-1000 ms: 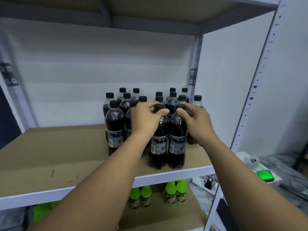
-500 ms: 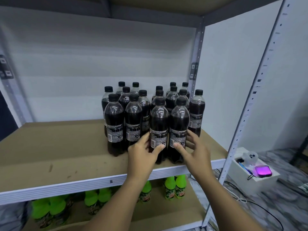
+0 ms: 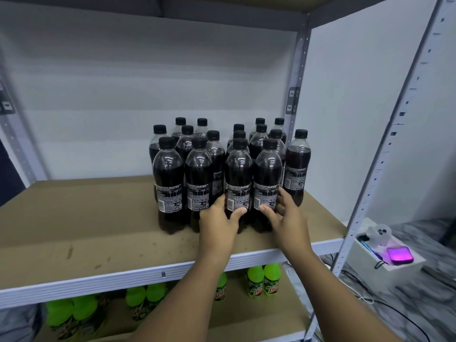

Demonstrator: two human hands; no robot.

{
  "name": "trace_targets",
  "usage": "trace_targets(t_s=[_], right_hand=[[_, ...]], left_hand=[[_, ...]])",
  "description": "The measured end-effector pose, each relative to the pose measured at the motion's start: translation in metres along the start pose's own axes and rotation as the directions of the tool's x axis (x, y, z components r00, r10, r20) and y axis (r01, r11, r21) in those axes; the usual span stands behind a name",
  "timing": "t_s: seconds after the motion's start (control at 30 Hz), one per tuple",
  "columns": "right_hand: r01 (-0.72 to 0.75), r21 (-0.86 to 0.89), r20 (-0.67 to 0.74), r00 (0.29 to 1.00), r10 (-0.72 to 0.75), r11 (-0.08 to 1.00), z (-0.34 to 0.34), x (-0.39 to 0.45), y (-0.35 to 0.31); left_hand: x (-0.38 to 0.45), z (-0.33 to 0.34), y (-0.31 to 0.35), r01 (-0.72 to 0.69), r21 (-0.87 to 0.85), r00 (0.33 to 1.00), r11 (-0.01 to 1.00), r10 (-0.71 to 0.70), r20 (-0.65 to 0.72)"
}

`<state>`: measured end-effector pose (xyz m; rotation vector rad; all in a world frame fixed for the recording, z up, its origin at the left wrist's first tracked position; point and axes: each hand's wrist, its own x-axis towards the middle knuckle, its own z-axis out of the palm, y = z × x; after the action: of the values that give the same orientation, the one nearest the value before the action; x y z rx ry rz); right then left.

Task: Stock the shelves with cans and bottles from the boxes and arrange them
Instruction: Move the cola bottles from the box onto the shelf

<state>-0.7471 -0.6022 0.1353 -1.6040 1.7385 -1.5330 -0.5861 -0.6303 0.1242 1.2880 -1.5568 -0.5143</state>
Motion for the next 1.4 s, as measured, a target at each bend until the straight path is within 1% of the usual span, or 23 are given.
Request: trace_targets(t_s=[0.1, 0.17, 0.2, 0.3, 0.37, 0.43, 0.53, 0.63, 0.73, 0.8, 0.87, 0.93, 1.0, 1.07, 1.13, 1.2, 1.3, 1.4], right_hand=[[-0.001, -0.004, 0.001, 1.0, 0.001, 1.0, 0.002, 0.001, 0.002], [-0.003, -0.041, 0.006, 1.0, 0.003, 0.999, 0.003, 0.002, 0.003], [-0.004, -0.069, 0.014, 1.0, 0.005, 0.998, 0.003, 0.002, 0.004], [-0.053, -0.097, 0.029, 0.998, 0.056, 0.994, 0.005, -0.01, 0.005], [-0.09, -0.128, 0.005, 0.996, 0.091, 0.988, 0.007, -0.025, 0.005], [-0.099, -0.181, -0.024, 0.995, 0.096, 0.979, 0.01, -0.042, 0.003], [-0.119, -0.16, -0.047, 0.992, 0.113, 0.98, 0.02, -0.071, -0.004], [-0.081, -0.128, -0.053, 0.996, 0.075, 0.988, 0.038, -0.104, -0.015], [-0.06, -0.078, -0.012, 0.998, 0.059, 0.995, 0.066, -0.142, -0.023], [-0.067, -0.034, 0.05, 0.996, 0.069, 0.997, 0.089, -0.169, -0.027], [-0.082, -0.019, 0.137, 0.987, 0.084, 0.996, 0.116, -0.197, -0.03], [-0.115, 0.018, 0.236, 0.966, 0.108, 0.993, 0.144, -0.226, -0.031], [-0.156, 0.055, 0.356, 0.926, 0.127, 0.986, 0.173, -0.253, -0.03], [-0.186, 0.058, 0.487, 0.863, 0.135, 0.981, 0.199, -0.279, -0.028], [-0.202, 0.034, 0.616, 0.776, 0.139, 0.979, 0.221, -0.304, -0.031], [-0.194, 0.005, 0.72, 0.682, 0.131, 0.981, 0.237, -0.326, -0.033], [-0.113, -0.036, 0.819, 0.565, 0.094, 0.993, 0.258, -0.351, -0.035], [-0.049, -0.048, 0.885, 0.461, 0.065, 0.998, 0.276, -0.373, -0.039]], left_hand=[[0.004, 0.003, -0.001, 0.001, 0.087, 1.0, 0.996, -0.001, -0.005], [0.006, 0.002, -0.001, 0.045, 0.156, 0.999, 0.987, -0.047, 0.01], [0.006, 0.001, -0.002, 0.065, 0.157, 0.997, 0.985, -0.071, 0.028], [-0.007, -0.01, -0.005, 0.112, 0.098, 0.991, 0.989, -0.119, 0.068], [-0.024, -0.024, -0.011, 0.117, 0.099, 0.989, 0.988, -0.125, 0.08], [-0.04, -0.041, -0.019, 0.106, 0.071, 0.991, 0.992, -0.111, 0.079], [-0.063, -0.07, -0.026, 0.085, -0.003, 0.995, 0.996, -0.085, 0.043], [-0.089, -0.102, -0.032, 0.085, -0.064, 0.996, 0.994, -0.086, 0.0], [-0.117, -0.134, -0.05, 0.133, -0.083, 0.99, 0.988, -0.137, -0.045], [-0.136, -0.157, -0.072, 0.191, -0.042, 0.978, 0.981, -0.194, -0.083], [-0.158, -0.182, -0.101, 0.287, -0.009, 0.952, 0.958, -0.286, -0.109], [-0.184, -0.207, -0.133, 0.394, 0.0, 0.908, 0.919, -0.389, -0.158], [-0.213, -0.233, -0.157, 0.48, 0.025, 0.855, 0.877, -0.462, -0.235], [-0.247, -0.259, -0.178, 0.564, 0.085, 0.793, 0.822, -0.509, -0.336], [-0.28, -0.281, -0.198, 0.651, 0.103, 0.716, 0.752, -0.563, -0.413], [-0.308, -0.297, -0.21, 0.708, 0.055, 0.642, 0.704, -0.61, -0.465], [-0.336, -0.307, -0.214, 0.788, -0.02, 0.533, 0.616, -0.698, -0.478], [-0.353, -0.3, -0.222, 0.872, -0.15, 0.361, 0.467, -0.818, -0.448]])
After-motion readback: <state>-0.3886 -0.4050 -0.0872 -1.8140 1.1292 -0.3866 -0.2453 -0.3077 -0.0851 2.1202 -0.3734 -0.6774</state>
